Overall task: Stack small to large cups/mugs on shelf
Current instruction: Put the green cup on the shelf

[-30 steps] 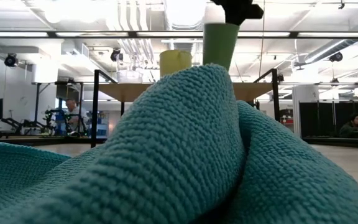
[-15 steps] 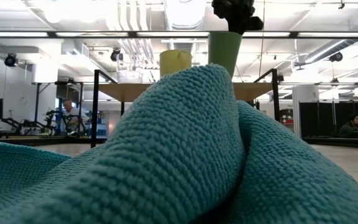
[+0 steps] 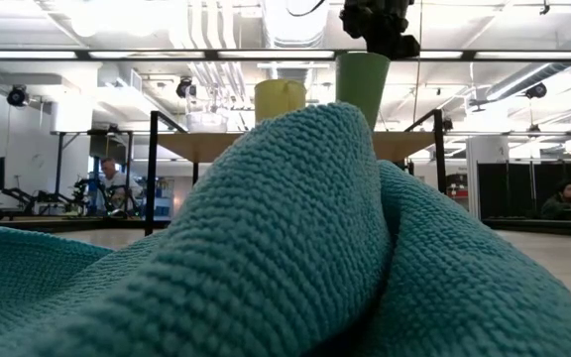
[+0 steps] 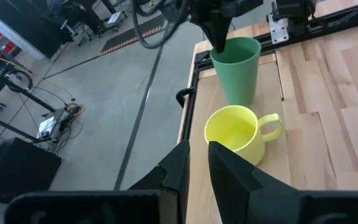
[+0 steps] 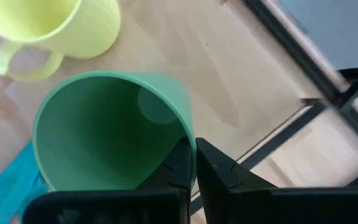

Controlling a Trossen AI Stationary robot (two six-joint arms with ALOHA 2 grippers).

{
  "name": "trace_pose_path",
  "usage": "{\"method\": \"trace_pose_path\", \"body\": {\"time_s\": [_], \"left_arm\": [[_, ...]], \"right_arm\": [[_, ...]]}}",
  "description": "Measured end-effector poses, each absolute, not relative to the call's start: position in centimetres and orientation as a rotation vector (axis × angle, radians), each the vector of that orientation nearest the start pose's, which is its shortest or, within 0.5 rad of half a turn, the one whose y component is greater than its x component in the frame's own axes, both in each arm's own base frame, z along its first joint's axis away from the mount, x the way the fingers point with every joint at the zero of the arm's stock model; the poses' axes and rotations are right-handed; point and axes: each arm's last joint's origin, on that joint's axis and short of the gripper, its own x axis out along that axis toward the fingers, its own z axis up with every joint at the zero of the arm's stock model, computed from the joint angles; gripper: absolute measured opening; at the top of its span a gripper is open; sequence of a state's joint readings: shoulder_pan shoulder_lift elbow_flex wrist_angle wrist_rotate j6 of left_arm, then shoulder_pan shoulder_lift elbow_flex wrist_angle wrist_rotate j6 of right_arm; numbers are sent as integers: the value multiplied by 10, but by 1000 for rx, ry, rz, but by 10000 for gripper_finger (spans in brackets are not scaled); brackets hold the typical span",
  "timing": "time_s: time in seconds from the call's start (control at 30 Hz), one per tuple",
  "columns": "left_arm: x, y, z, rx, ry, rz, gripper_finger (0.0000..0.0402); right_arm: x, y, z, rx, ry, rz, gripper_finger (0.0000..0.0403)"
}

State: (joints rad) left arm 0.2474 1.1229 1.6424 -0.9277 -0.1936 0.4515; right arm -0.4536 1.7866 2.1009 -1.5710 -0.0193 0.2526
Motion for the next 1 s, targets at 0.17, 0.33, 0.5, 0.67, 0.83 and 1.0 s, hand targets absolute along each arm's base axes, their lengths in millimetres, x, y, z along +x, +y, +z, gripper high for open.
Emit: {"method": "trace_pose_path", "body": {"time_s": [0.17,0.33,0.5,0.67,0.83,1.0], "left_arm": [[170,49,477,427,502,335,46],[170,49,477,427,502,336,46],[170,49,477,427,502,336,46],[170,49,477,426,502,336,46],[170,49,477,426,502,337,46],[176,50,475,425,515,333,46]], "right_arm": [[291,-140,391,518,1228,-503,9],[291,-140,388,519,1240,-505,9],[290,-140,388,501,1248,-493,13],[291,-140,387,473,1263,-474,22],[291,-140,389,465,1255,-469,22],[290,-140,393,445,1241,-457,22]]}}
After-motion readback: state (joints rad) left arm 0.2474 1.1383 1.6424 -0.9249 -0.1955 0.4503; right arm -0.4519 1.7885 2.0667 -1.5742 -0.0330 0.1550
